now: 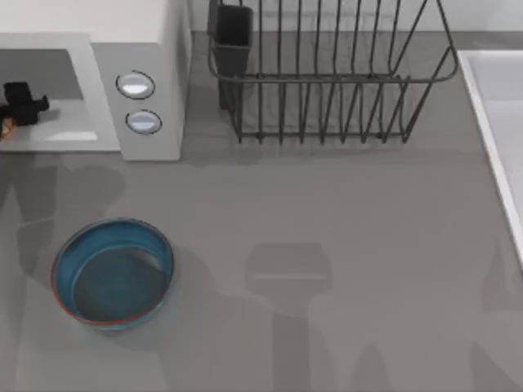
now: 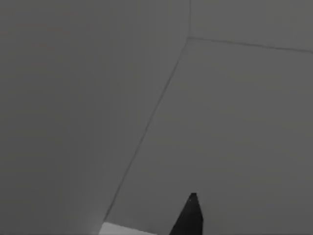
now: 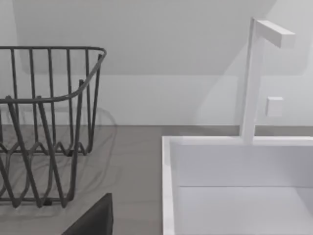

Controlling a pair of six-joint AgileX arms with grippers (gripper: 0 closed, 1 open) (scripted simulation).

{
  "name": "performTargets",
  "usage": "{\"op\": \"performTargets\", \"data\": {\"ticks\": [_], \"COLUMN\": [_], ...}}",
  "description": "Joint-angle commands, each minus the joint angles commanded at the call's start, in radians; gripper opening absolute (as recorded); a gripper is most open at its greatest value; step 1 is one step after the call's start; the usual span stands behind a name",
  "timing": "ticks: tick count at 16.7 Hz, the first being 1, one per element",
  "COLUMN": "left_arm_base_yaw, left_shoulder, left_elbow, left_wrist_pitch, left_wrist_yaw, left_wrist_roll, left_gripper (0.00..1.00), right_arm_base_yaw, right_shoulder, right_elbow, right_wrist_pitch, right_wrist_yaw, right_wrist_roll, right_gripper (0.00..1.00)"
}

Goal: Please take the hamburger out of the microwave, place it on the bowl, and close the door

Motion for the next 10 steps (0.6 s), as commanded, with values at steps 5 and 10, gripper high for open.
{"op": "performTargets", "data": {"ticks": [5, 10], "left_arm_base_yaw": [0.044, 0.102], "left_shoulder": [-0.079, -0.189], "left_elbow": [-0.256, -0.615], "left_wrist_pitch": [0.17, 0.397], "left_wrist_yaw": [0.04, 0.094], "left_wrist_roll": [0.014, 0.032], "left_gripper": [0.0, 0.0], "right_arm_base_yaw": [0.0, 0.0], "right_shoulder": [0.0, 0.0], "right_elbow": [0.0, 0.0], "right_wrist_pitch": [0.0, 0.0], "right_wrist_yaw": [0.0, 0.0], "right_wrist_roll": [0.0, 0.0], "right_gripper": [1.0, 1.0]}}
